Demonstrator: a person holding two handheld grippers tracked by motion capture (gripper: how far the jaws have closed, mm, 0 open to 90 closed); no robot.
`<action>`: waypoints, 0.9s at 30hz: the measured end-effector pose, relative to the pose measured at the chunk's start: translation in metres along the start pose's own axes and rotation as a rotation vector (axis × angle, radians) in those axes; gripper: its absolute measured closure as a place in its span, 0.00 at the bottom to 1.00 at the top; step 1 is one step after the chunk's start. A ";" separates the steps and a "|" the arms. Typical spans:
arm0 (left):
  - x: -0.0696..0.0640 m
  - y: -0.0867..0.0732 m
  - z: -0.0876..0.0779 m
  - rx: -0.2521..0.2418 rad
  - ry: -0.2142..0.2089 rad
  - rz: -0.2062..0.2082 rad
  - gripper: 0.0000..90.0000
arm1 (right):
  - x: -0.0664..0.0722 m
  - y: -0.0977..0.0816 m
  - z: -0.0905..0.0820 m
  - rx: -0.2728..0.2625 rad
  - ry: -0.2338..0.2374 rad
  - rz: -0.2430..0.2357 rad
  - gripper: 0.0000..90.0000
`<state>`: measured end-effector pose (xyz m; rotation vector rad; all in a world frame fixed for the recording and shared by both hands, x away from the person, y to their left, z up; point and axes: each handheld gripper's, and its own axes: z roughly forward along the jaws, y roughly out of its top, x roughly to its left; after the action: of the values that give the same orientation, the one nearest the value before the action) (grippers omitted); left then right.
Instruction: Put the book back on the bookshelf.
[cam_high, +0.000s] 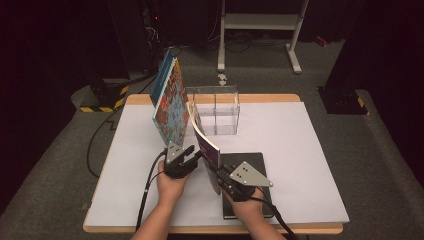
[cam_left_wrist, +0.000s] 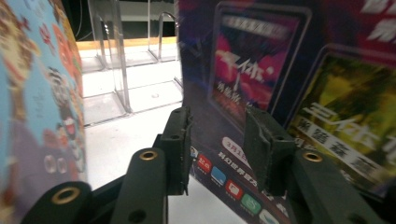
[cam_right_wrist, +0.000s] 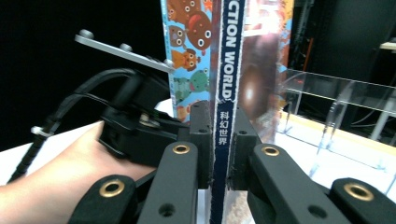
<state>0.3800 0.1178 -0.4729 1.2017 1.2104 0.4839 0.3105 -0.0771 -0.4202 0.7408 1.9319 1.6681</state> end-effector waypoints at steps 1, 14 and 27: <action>0.000 0.002 -0.004 -0.004 -0.010 -0.007 0.65 | -0.001 -0.001 -0.001 -0.001 -0.007 0.002 0.92; -0.030 0.034 -0.048 -0.090 -0.132 0.047 0.44 | -0.007 -0.005 -0.009 -0.016 -0.062 0.041 0.91; -0.064 0.046 -0.072 -0.122 -0.260 0.036 0.27 | -0.006 -0.006 -0.010 -0.021 -0.076 0.040 0.90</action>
<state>0.3069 0.1133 -0.3958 1.1441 0.9256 0.4082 0.3077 -0.0892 -0.4249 0.8275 1.8557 1.6570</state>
